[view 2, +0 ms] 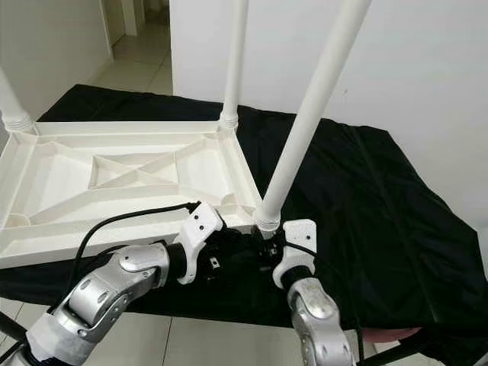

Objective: Building children table

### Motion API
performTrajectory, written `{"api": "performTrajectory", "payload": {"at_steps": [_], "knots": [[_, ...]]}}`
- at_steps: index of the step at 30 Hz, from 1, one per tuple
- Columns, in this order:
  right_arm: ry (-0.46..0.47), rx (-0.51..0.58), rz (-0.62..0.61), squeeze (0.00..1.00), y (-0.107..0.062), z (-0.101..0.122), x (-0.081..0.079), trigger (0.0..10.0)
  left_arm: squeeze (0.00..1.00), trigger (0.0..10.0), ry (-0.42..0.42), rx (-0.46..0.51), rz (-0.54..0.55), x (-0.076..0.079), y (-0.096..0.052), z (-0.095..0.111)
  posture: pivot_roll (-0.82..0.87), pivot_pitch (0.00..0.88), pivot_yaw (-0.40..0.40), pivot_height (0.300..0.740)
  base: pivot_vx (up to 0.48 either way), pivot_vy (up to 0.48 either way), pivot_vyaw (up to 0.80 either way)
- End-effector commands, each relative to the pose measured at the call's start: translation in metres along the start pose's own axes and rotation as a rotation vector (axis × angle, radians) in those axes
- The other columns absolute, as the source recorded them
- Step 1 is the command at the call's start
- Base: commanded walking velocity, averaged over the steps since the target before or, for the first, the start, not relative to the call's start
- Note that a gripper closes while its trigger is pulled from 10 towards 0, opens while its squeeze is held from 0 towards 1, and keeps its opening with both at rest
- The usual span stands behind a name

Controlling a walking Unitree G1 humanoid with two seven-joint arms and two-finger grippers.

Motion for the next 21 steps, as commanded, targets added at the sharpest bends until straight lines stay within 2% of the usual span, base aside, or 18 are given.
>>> {"api": "performTrajectory", "payload": {"at_steps": [1, 8, 9, 10, 11, 14, 17, 21], "knots": [[0.021, 0.024, 0.055, 0.00, 0.001, 0.002, -0.002, 0.0, 0.00, 10.0, 0.015, -0.012, -0.067, 0.004, -0.003, 0.004, -0.02, 0.000, -0.095, 0.740, 0.000, 0.000, 0.00], [0.041, 0.039, 0.147, 0.00, 0.010, 0.002, -0.007, 0.0, 0.00, 10.0, 0.041, -0.020, -0.057, -0.001, -0.010, 0.006, -0.01, 0.000, -0.092, 0.740, 0.000, 0.000, 0.00], [0.033, 0.042, 0.168, 0.00, 0.011, 0.002, -0.008, 1.6, 0.00, 10.0, 0.041, -0.021, -0.054, -0.002, -0.011, 0.006, -0.01, 0.000, -0.091, 0.740, 0.000, 0.000, 0.00], [0.033, 0.042, 0.168, 0.00, 0.011, 0.002, -0.008, 1.6, 0.00, 10.0, 0.041, -0.021, -0.054, -0.002, -0.011, 0.006, -0.01, 0.000, -0.091, 0.740, 0.000, 0.000, 0.00], [0.017, 0.048, 0.175, 0.00, 0.016, 0.004, -0.007, 10.0, 0.00, 10.0, 0.043, -0.022, -0.050, -0.003, -0.012, 0.007, -0.01, 0.000, -0.091, 0.740, 0.000, 0.000, 0.00], [0.007, 0.061, 0.158, 0.00, 0.028, 0.008, 0.002, 10.0, 0.00, 10.0, 0.047, -0.019, -0.036, -0.006, -0.012, 0.008, 0.00, 0.000, -0.092, 0.740, 0.000, 0.000, 0.00], [0.008, 0.066, 0.153, 0.00, 0.032, 0.009, 0.005, 10.0, 0.00, 10.0, 0.047, -0.017, -0.030, -0.007, -0.012, 0.008, 0.00, 0.000, -0.094, 0.740, 0.000, 0.000, 0.00], [0.005, 0.083, 0.139, 0.00, 0.045, 0.013, 0.017, 10.0, 0.00, 10.0, 0.040, -0.010, 0.066, -0.019, -0.009, 0.009, 0.00, 0.000, -0.096, 0.740, 0.000, 0.000, 0.00]]}}
Point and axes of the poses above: a point about 5 cm out from each wrist's last joint towards the gripper, its own y axis pointing out of the wrist towards the gripper, its own z axis along the axis of the wrist's last joint, x = y × z, the point moved 2 cm from there along y, pointing out of the wrist towards the gripper, and after that the axes turned 12 degrees about -y, right-handed, at the moved point
